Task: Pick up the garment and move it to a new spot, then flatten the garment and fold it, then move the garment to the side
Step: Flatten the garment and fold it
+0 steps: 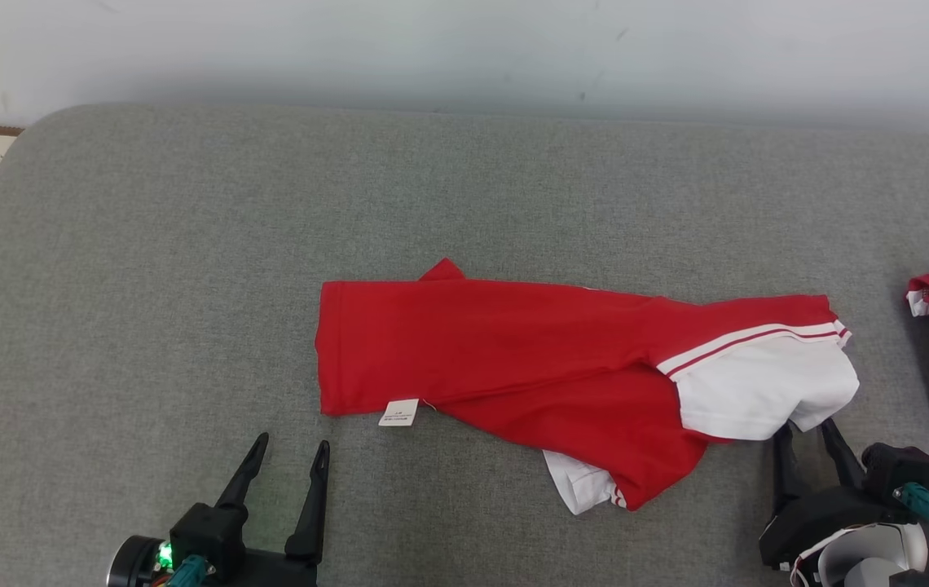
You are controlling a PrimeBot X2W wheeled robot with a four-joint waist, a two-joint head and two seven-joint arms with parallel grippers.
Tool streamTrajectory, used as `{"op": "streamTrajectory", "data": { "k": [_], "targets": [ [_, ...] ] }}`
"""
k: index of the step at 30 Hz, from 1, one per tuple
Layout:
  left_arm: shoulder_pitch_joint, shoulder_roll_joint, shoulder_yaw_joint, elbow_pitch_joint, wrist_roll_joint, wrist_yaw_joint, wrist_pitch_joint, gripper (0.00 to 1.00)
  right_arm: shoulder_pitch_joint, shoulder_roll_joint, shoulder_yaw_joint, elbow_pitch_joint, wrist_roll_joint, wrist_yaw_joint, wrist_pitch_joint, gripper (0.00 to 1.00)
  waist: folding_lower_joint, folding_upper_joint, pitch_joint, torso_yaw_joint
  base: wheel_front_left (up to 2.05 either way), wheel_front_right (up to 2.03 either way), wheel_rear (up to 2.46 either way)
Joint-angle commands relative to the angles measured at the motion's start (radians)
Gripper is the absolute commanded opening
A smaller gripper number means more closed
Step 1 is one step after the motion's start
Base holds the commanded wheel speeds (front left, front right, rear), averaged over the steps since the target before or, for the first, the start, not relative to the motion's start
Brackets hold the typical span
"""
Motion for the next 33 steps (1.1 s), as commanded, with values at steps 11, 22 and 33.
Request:
{"op": "streamTrajectory", "data": {
  "k": [11, 22, 33],
  "targets": [
    [0.007, 0.001, 0.000, 0.003, 0.011, 0.004, -0.001, 1.00, 0.005, -0.013, -0.003, -0.001, 0.016, -0.001, -0.004, 0.00, -0.0001, 0.0000, -0.004, 0.001, 0.00, 0.00, 0.00],
    [0.030, 0.001, 0.007, 0.001, -0.013, 0.006, -0.001, 1.00, 0.101, -0.027, -0.005, -0.058, 0.033, -0.001, -0.004, 0.00, -0.0001, 0.0000, -0.046, -0.058, 0.00, 0.00, 0.00],
    [-0.030, 0.001, 0.038, 0.058, -0.088, -0.023, -0.001, 1.00, 0.147, -0.066, 0.051, -0.092, 0.070, -0.001, -0.004, 0.00, -0.0001, 0.0000, -0.030, -0.124, 0.00, 0.00, 0.00]
  ]
}}
